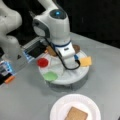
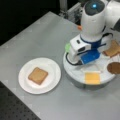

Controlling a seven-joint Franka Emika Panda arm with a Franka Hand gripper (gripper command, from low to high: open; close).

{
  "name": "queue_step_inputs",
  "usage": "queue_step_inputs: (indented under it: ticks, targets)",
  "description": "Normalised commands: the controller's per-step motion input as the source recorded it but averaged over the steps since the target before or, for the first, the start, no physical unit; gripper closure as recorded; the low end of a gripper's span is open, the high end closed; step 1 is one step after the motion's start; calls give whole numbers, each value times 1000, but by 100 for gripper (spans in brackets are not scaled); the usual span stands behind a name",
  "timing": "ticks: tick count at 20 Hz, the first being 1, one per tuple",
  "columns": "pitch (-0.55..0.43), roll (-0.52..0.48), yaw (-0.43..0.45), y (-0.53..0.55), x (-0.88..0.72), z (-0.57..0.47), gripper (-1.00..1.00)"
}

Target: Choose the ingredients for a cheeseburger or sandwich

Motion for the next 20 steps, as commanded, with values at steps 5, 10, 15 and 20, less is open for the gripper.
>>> queue_step_inputs:
  ticks: [5, 10, 15, 20]
  targets:
    - [98, -7, 7, -99, 322, 264, -100]
    - [75, -95, -57, -43, 257, 376, -100]
    - [101, -157, -89, 2, 168, 340, -100]
    - [138, -143, -10, 20, 151, 205, -100]
